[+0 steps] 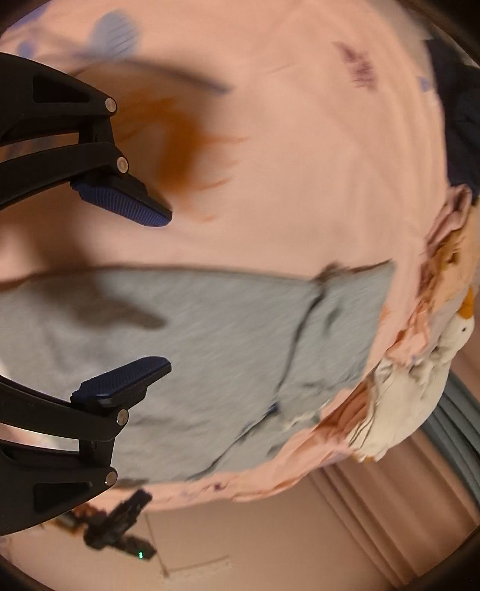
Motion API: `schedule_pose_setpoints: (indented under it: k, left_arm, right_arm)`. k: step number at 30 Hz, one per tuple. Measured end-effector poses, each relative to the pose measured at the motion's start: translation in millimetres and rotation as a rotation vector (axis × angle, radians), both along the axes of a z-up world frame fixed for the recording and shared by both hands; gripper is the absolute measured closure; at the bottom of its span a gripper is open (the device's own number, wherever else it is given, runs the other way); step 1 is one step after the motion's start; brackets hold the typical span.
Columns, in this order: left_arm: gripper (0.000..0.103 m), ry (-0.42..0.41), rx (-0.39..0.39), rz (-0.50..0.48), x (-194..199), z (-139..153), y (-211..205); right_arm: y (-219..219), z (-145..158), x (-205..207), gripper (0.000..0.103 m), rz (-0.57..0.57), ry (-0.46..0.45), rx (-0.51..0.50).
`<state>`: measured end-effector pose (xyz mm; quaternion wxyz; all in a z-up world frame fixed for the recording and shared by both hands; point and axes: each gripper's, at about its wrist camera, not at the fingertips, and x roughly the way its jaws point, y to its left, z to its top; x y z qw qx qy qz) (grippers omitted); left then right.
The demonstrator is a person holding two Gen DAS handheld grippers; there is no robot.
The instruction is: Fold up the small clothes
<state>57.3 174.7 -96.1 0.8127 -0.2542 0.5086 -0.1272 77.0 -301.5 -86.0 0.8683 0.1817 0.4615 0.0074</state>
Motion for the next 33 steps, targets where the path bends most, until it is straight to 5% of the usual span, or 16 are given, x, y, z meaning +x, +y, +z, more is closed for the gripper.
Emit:
schedule_pose_setpoints:
  k: [11, 13, 23, 33]
  left_arm:
    - [0.031, 0.006, -0.143, -0.08, -32, -5, -30]
    - [0.031, 0.023, -0.217, -0.088, -36, -10, -29]
    - [0.031, 0.04, -0.323, -0.113, -22, -14, -43]
    - [0.031, 0.038, -0.322, -0.166, -40, -17, -49]
  right_arm:
    - [5, -32, -55, 0.042, 0.068, 0.043, 0.331]
    - [14, -35, -58, 0.042, 0.107, 0.056, 0.388]
    - [32, -39, -39, 0.041, 0.134, 0.058, 0.414]
    - [34, -36, -59, 0.043, 0.162, 0.056, 0.413]
